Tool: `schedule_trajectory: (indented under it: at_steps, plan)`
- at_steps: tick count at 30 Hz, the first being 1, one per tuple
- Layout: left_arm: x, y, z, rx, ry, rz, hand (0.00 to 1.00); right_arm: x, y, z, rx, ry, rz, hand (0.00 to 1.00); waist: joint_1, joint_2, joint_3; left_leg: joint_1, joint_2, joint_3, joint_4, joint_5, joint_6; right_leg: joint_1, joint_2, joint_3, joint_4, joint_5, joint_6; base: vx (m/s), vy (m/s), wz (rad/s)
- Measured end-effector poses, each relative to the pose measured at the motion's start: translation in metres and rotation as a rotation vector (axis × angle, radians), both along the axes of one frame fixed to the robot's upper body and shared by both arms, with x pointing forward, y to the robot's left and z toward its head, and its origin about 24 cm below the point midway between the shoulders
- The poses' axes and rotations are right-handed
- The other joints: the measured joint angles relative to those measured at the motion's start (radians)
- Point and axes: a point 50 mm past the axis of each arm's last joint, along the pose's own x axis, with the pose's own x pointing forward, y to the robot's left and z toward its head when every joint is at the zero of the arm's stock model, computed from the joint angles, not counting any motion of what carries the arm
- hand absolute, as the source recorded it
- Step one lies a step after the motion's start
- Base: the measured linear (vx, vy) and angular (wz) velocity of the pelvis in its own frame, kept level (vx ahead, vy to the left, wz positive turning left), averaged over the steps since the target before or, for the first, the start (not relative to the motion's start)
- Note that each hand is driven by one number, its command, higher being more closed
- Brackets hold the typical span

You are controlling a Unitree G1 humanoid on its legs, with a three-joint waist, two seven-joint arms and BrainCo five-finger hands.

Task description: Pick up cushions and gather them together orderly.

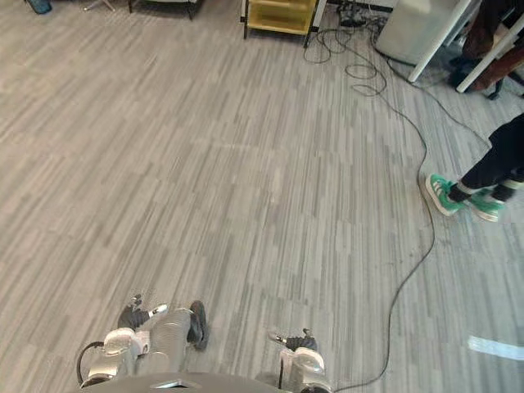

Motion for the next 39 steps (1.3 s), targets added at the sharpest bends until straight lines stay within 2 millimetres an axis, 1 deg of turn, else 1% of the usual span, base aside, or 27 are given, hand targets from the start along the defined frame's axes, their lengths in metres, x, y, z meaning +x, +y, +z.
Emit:
schedule_trajectory:
  at_steps: [1,2,3,4,5,8,9,11,12,13,15,17,18,19,20,22,25,26,28,29,30,31,33,35,37,38,39]
  plan:
    - [-0.001,0.000,-0.001,0.000,0.011,0.002,0.00,-0.004,-0.001,-0.001,0.001,0.008,0.001,0.00,-0.001,0.002,0.003,0.036,-0.005,0.001,-0.006,-0.008,0.004,-0.039,-0.006,-0.026,0.091,-0.001,-0.004,0.59,0.090,0.16]
    - [-0.004,0.000,-0.002,0.000,0.028,0.007,0.00,-0.006,-0.003,-0.001,0.003,0.006,0.003,0.00,0.001,0.027,0.019,0.125,-0.008,0.000,-0.054,-0.014,0.007,-0.090,-0.023,-0.101,0.175,-0.029,-0.064,0.37,0.045,-0.09]
    - [-0.008,0.000,-0.004,-0.002,0.043,0.008,0.00,-0.003,-0.006,0.001,-0.006,-0.004,0.013,0.00,-0.004,0.029,0.018,0.184,-0.007,-0.001,-0.103,-0.019,0.011,-0.120,-0.030,-0.155,0.180,-0.055,-0.111,0.53,0.048,-0.20]
    - [-0.010,0.000,-0.005,-0.003,0.055,0.009,0.00,-0.002,-0.006,0.001,-0.006,-0.013,0.014,0.00,-0.008,0.040,0.021,0.246,-0.004,-0.008,-0.163,-0.030,-0.004,-0.163,-0.030,-0.217,0.157,-0.078,-0.136,0.33,-0.001,-0.11]
    - [-0.011,0.000,-0.006,-0.004,0.059,0.010,0.00,0.000,-0.006,0.002,-0.007,-0.023,0.014,0.00,-0.012,0.039,0.021,0.271,-0.003,-0.014,-0.188,-0.039,-0.009,-0.183,-0.029,-0.244,0.131,-0.090,-0.147,0.39,-0.029,-0.02]
    - [-0.014,-0.003,-0.008,-0.014,0.078,0.010,0.00,0.006,-0.007,0.006,-0.009,-0.061,0.014,0.00,-0.025,0.041,0.030,0.379,0.008,-0.017,-0.277,-0.041,-0.014,-0.257,-0.002,-0.326,-0.202,-0.124,-0.195,0.41,-0.112,0.09]
    - [-0.017,-0.005,-0.009,-0.017,0.087,0.008,0.00,0.011,-0.008,0.008,-0.009,-0.075,0.010,0.00,-0.039,0.050,0.032,0.413,0.027,-0.026,-0.307,-0.043,-0.020,-0.280,0.040,-0.315,-0.468,-0.061,-0.207,0.39,-0.150,0.31]
    - [-0.018,-0.007,-0.011,-0.020,0.097,0.002,0.00,0.012,-0.009,0.008,-0.008,-0.080,0.001,0.00,-0.047,0.049,0.034,0.461,0.035,-0.058,-0.358,-0.047,-0.047,-0.293,0.063,-0.259,-0.752,0.070,-0.194,0.43,-0.189,0.54]
    - [-0.019,-0.007,-0.011,-0.021,0.100,0.006,0.00,0.012,-0.010,0.009,-0.011,-0.080,-0.003,0.00,-0.047,0.049,0.035,0.496,0.036,-0.079,-0.379,-0.055,-0.062,-0.291,0.061,-0.236,-0.803,0.104,-0.193,0.62,-0.305,0.67]
    - [-0.021,-0.010,-0.012,-0.032,0.106,0.017,0.00,0.013,-0.012,0.010,-0.018,-0.084,-0.002,0.00,-0.050,0.058,0.035,0.536,0.052,-0.114,-0.380,-0.061,-0.073,-0.292,0.065,-0.221,-0.743,0.203,-0.203,0.65,-0.337,0.71]
    - [-0.023,-0.018,-0.014,-0.046,0.115,0.007,0.00,0.018,-0.015,0.013,-0.030,-0.107,0.002,0.00,-0.052,0.083,0.021,0.534,0.087,-0.174,-0.317,-0.050,-0.074,-0.331,0.067,-0.243,-0.571,0.186,-0.223,0.55,-0.300,0.50]
    - [-0.022,-0.025,-0.014,-0.066,0.112,0.014,0.00,0.021,-0.022,0.016,-0.045,-0.121,-0.011,0.00,-0.050,0.132,0.017,0.481,0.136,-0.224,-0.153,-0.012,-0.078,-0.327,0.092,-0.283,-0.480,0.088,-0.245,0.53,-0.261,0.18]
    - [-0.023,-0.027,-0.015,-0.078,0.112,0.023,0.00,0.022,-0.024,0.017,-0.051,-0.123,-0.011,0.00,-0.055,0.154,0.016,0.406,0.161,-0.254,0.020,0.067,-0.086,-0.298,0.106,-0.300,-0.464,0.040,-0.253,0.58,-0.256,0.16]
    - [-0.022,-0.027,-0.014,-0.079,0.106,0.025,0.00,0.020,-0.026,0.016,-0.056,-0.116,-0.007,0.00,-0.059,0.169,0.020,0.330,0.187,-0.270,0.191,0.227,-0.104,-0.247,0.132,-0.309,-0.472,0.003,-0.265,0.56,-0.225,0.06]
    - [-0.022,-0.026,-0.014,-0.077,0.106,0.022,0.00,0.018,-0.026,0.015,-0.057,-0.105,-0.004,0.00,-0.054,0.169,0.026,0.272,0.221,-0.265,0.329,0.310,-0.127,-0.191,0.155,-0.308,-0.495,-0.024,-0.283,0.58,-0.200,-0.07]
    - [-0.018,-0.025,-0.012,-0.072,0.083,0.013,0.00,0.009,-0.027,0.011,-0.052,-0.064,-0.013,0.00,-0.045,0.179,0.035,0.160,0.276,-0.194,0.568,0.228,-0.096,-0.060,0.196,-0.306,-0.564,-0.055,-0.309,0.56,-0.165,-0.20]
    - [-0.008,-0.024,-0.006,-0.051,0.037,-0.033,0.00,0.000,-0.024,0.005,-0.037,-0.014,-0.015,0.00,-0.037,0.157,0.039,0.003,0.217,-0.132,0.554,0.135,-0.104,0.103,0.200,-0.287,-0.696,-0.057,-0.301,0.60,-0.090,-0.20]
    - [-0.003,-0.025,-0.003,-0.048,0.012,-0.040,0.00,0.002,-0.024,0.004,-0.036,-0.010,-0.023,0.00,-0.024,0.158,0.043,-0.062,0.177,-0.097,0.404,0.083,-0.107,0.169,0.200,-0.268,-0.755,-0.051,-0.292,0.55,-0.015,-0.34]
    - [0.000,-0.026,-0.001,-0.047,-0.003,-0.046,0.00,0.000,-0.024,0.004,-0.037,-0.003,-0.028,0.00,-0.011,0.155,0.047,-0.082,0.119,-0.077,0.150,0.070,-0.107,0.227,0.190,-0.246,-0.803,-0.050,-0.290,0.49,0.055,-0.41]
    - [0.001,-0.026,-0.001,-0.046,-0.007,-0.048,0.00,-0.001,-0.023,0.003,-0.032,-0.002,-0.033,0.00,-0.008,0.150,0.050,-0.082,0.082,-0.083,-0.008,0.092,-0.111,0.257,0.180,-0.239,-0.824,-0.055,-0.283,0.61,0.165,-0.65]
    - [0.002,-0.026,0.000,-0.045,-0.013,-0.048,0.00,-0.006,-0.023,0.002,-0.032,0.013,-0.036,0.00,0.007,0.150,0.052,-0.061,0.044,-0.114,-0.243,0.251,-0.116,0.298,0.180,-0.197,-0.851,-0.077,-0.257,0.49,0.168,-0.70]
    - [0.003,-0.026,0.000,-0.044,-0.016,-0.048,0.00,-0.007,-0.024,0.001,-0.032,0.016,-0.035,0.00,0.017,0.149,0.052,-0.048,0.043,-0.113,-0.256,0.321,-0.105,0.309,0.181,-0.178,-0.858,-0.082,-0.251,0.59,0.194,-0.72]
    - [0.005,-0.015,0.001,-0.016,-0.016,-0.055,0.00,-0.005,-0.014,-0.001,-0.008,0.021,-0.021,0.00,-0.001,0.104,0.045,-0.041,0.002,-0.097,-0.238,0.267,-0.034,0.320,0.143,-0.139,-0.857,-0.083,-0.243,0.45,0.136,-0.19]
    - [0.008,-0.012,0.003,-0.017,-0.029,-0.032,0.00,-0.012,-0.013,-0.003,-0.003,0.037,-0.035,0.00,0.009,0.088,0.053,-0.038,-0.004,-0.083,-0.154,0.188,0.002,0.311,0.122,-0.112,-0.770,-0.084,-0.242,0.52,0.193,-0.02]
    - [0.006,-0.009,0.002,-0.010,-0.021,-0.032,0.00,-0.014,-0.014,-0.004,-0.005,0.041,-0.025,0.00,0.019,0.079,0.052,0.017,-0.011,-0.056,-0.152,0.126,0.011,0.219,0.109,-0.064,-0.514,-0.086,-0.206,0.36,0.161,-0.28]
    - [0.005,-0.007,0.001,-0.006,-0.013,-0.033,0.00,-0.013,-0.013,-0.004,-0.002,0.040,-0.023,0.00,0.015,0.075,0.049,0.034,-0.017,-0.053,-0.155,0.112,0.012,0.180,0.098,-0.058,-0.414,-0.074,-0.170,0.28,0.111,-0.19]
    - [0.001,-0.005,-0.001,0.001,0.010,-0.042,0.00,-0.009,-0.012,-0.002,0.000,0.018,-0.016,0.00,0.004,0.069,0.048,0.071,-0.028,-0.050,-0.153,0.083,0.015,0.082,0.080,-0.050,-0.181,-0.052,-0.080,0.35,0.118,-0.05]
